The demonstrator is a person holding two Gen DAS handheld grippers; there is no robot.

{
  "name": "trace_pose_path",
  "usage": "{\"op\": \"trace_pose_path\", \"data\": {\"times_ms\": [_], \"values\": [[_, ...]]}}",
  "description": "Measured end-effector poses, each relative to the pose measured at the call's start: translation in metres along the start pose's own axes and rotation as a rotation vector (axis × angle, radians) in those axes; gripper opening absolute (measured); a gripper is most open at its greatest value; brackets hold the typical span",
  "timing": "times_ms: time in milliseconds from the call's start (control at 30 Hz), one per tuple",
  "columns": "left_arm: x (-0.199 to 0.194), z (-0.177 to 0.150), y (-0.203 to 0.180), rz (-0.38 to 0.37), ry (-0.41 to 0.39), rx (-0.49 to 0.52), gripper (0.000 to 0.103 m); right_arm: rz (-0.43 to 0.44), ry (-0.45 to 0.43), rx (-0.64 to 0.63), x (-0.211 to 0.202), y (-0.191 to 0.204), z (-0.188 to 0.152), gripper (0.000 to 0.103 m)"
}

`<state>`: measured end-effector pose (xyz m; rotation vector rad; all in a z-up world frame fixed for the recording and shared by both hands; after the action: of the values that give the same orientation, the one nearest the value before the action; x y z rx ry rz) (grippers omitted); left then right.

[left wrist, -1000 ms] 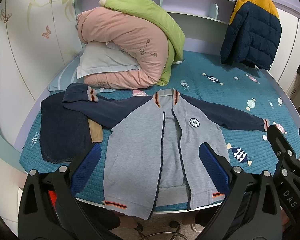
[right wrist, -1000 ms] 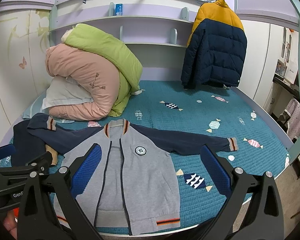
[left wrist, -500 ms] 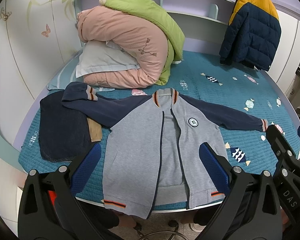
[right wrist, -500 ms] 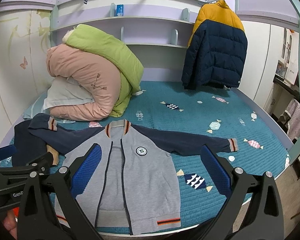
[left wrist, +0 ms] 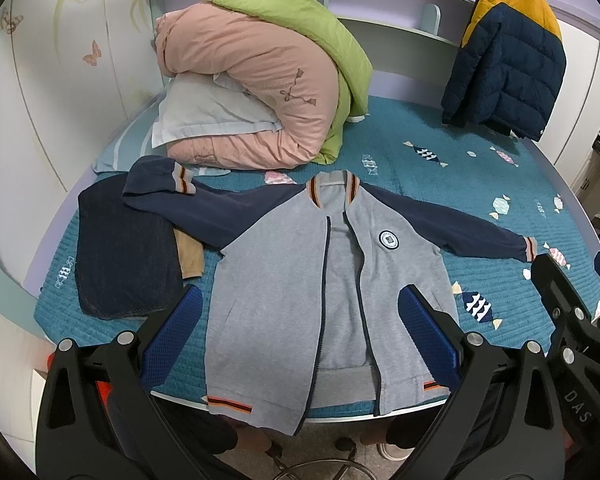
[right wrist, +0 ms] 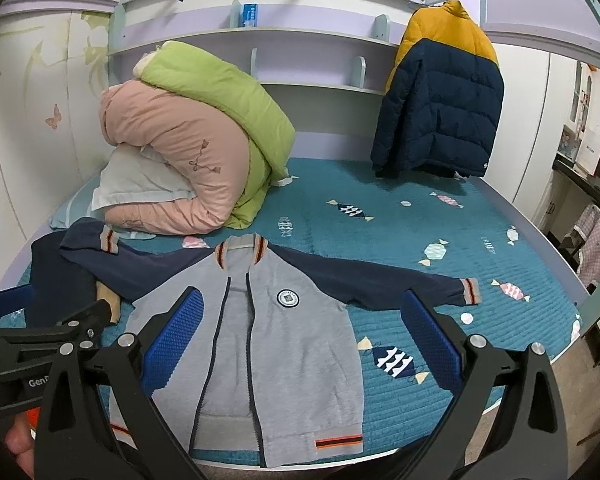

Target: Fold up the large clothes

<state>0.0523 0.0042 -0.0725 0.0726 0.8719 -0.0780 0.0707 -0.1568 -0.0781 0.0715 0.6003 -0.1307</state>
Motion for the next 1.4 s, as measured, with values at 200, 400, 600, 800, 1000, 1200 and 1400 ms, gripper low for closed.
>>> {"op": "trace_pose_path", "data": {"times_ms": [200, 400, 600, 800, 1000, 1200, 1400], "values": [[0.01, -0.004, 0.01, -0.008, 0.021, -0.021, 0.098, 0.014, 0.035, 0.006, 0.012, 0.006, -0.003, 0.094], [0.024, -0.005, 0.023, -0.012, 0.038, -0.052, 0.098, 0.02, 0.058, -0.015, 0.026, 0.019, -0.006, 0.094], [0.044, -0.002, 0.044, -0.002, 0.06, -0.079, 0.098, 0.045, 0.092, -0.035, 0.05, 0.039, -0.007, 0.094], [0.074, 0.003, 0.071, 0.001, 0.112, -0.091, 0.098, 0.094, 0.14, -0.063, 0.086, 0.069, -0.007, 0.091], [0.11, 0.006, 0.11, 0.03, 0.157, -0.137, 0.098, 0.142, 0.208, -0.099, 0.133, 0.106, -0.01, 0.09], [0.153, 0.01, 0.158, 0.077, 0.218, -0.184, 0.098, 0.193, 0.293, -0.134, 0.185, 0.15, -0.022, 0.081], [0.184, 0.028, 0.196, 0.084, 0.22, -0.187, 0.098, 0.244, 0.38, -0.153, 0.24, 0.188, -0.028, 0.071]]}}
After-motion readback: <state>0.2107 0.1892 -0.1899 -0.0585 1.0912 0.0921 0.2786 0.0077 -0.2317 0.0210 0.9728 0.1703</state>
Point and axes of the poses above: each gripper's, at about its wrist camera, not at the fingertips, and x roughly the way its jaws point, y to its left, z to its top, the point moved 7 cm from there along x, roughly the way its jaws point, and after that the axes turned 4 degrees about x, right-handed, at the moved point
